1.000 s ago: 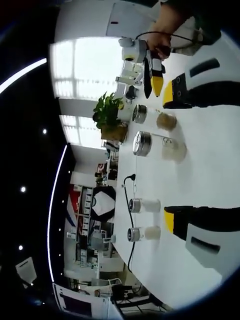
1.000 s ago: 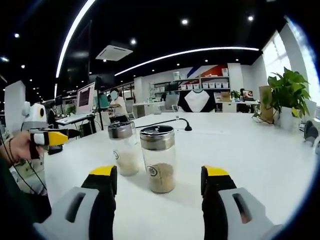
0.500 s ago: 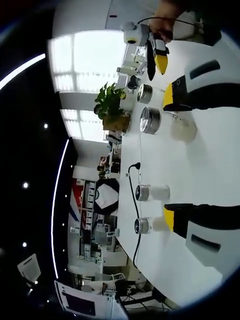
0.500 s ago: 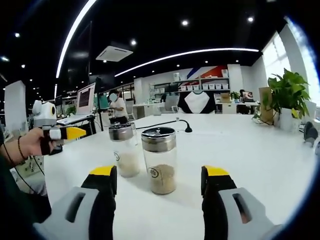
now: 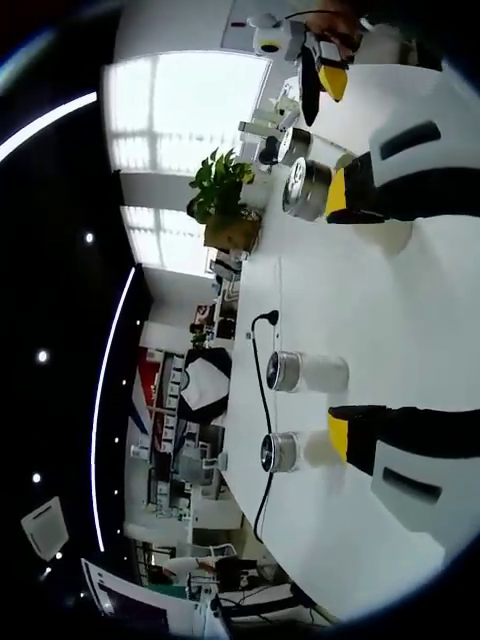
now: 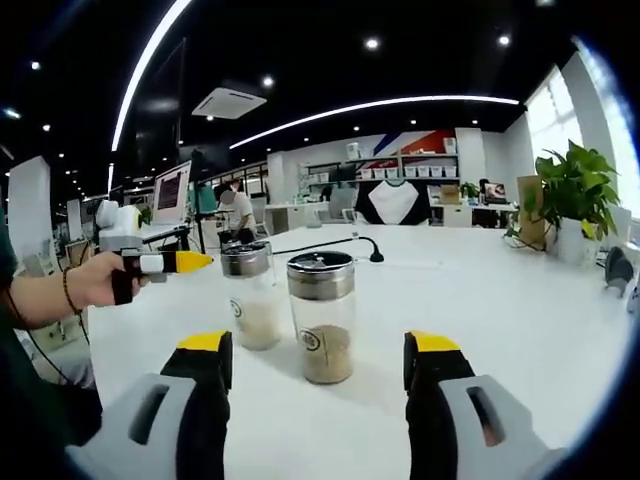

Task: Rotate the seasoning bottle until the label or dispensing opening points toward the visible target arrow and the bottle remains upright within the marked orientation range

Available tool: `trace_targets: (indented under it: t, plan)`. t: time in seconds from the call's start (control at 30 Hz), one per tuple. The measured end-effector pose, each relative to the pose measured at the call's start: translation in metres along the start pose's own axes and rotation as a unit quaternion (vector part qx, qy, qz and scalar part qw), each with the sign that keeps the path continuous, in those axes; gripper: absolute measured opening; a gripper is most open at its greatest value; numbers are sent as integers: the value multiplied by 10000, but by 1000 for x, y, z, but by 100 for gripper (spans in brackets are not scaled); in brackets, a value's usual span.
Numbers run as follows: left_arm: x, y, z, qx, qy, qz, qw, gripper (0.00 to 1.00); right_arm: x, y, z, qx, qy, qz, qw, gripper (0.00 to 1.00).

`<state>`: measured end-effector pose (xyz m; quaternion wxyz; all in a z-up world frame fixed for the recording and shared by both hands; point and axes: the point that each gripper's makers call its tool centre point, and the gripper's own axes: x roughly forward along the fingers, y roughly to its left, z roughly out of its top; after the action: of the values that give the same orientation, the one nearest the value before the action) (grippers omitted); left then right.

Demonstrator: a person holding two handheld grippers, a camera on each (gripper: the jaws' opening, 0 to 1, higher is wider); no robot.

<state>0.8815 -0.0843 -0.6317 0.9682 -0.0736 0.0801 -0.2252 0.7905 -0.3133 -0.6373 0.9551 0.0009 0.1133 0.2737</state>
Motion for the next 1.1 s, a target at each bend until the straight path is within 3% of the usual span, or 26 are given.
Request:
trace_targets:
  t: [0.67,0.93,1.1]
  plan:
    - [63,27,-15,686,370,16,9970,78,-7,-8,-2,169,23,-212,9996,73]
    - [85,40,-12,557,340,96,9978,74,-6,-6,-5,204,90,-165,9996,72]
    - [97,48,-18,486,432,183,9977,73,-6,-7,-3,191,86,-175,9996,72]
